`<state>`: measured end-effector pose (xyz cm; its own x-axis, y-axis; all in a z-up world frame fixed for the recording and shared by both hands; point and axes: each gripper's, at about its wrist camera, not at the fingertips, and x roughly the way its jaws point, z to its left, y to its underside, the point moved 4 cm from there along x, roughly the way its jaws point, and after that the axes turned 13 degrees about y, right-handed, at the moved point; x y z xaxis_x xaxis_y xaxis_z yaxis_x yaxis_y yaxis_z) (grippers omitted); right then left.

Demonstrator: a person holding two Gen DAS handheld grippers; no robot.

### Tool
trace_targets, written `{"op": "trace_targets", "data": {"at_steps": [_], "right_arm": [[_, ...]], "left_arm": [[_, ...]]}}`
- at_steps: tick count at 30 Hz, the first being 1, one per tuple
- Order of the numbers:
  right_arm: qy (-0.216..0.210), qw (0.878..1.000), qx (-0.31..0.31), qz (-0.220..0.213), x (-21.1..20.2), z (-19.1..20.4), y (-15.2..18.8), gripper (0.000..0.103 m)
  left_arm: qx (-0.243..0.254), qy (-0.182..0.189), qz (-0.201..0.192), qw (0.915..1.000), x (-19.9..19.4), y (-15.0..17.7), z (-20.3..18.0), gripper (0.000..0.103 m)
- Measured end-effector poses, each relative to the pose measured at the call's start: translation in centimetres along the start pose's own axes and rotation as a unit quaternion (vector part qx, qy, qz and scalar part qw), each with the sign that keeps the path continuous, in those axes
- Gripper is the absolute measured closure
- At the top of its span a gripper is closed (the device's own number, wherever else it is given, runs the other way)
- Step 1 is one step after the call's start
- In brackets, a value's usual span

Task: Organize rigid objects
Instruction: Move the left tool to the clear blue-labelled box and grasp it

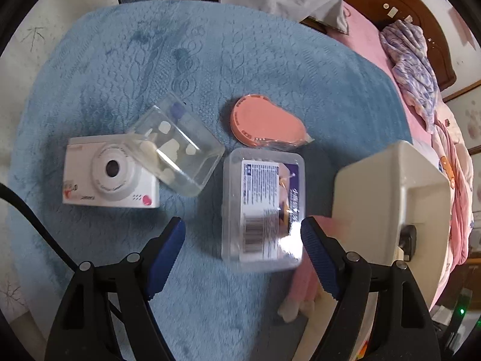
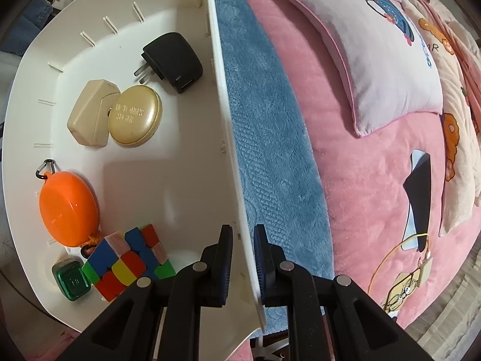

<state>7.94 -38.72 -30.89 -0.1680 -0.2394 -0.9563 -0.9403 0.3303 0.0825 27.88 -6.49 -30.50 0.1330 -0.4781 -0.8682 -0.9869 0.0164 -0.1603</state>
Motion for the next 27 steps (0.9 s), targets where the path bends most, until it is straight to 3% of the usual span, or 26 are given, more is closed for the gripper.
{"op": "trace_targets", "data": {"at_steps": [7, 21, 25, 27], "right_arm": [[0.003, 1.000, -0.013, 0.007, 0.3, 0.4, 0.0, 0.089], [0.007, 1.000, -0.024, 0.015, 0.6, 0.5, -0.1, 0.089], [0.007, 0.999, -0.029, 0.013, 0.5, 0.6, -0.1, 0.089], [0.007, 0.999, -0.034, 0.012, 0.4, 0.7, 0.0, 0.089]], "left_arm": [[0.001, 0.005, 0.003, 1.0000, 1.6, -0.5, -0.1, 0.017], [0.025, -0.037, -0.002, 0.9990, 3.1, -0.9, -0.4, 0.019], [0.022, -0.045, -0.002, 0.9988, 3.1, -0.9, -0.8, 0.035], [0.013, -0.044, 0.001, 0.9990, 3.0, -0.5, -0.7, 0.036]]}}
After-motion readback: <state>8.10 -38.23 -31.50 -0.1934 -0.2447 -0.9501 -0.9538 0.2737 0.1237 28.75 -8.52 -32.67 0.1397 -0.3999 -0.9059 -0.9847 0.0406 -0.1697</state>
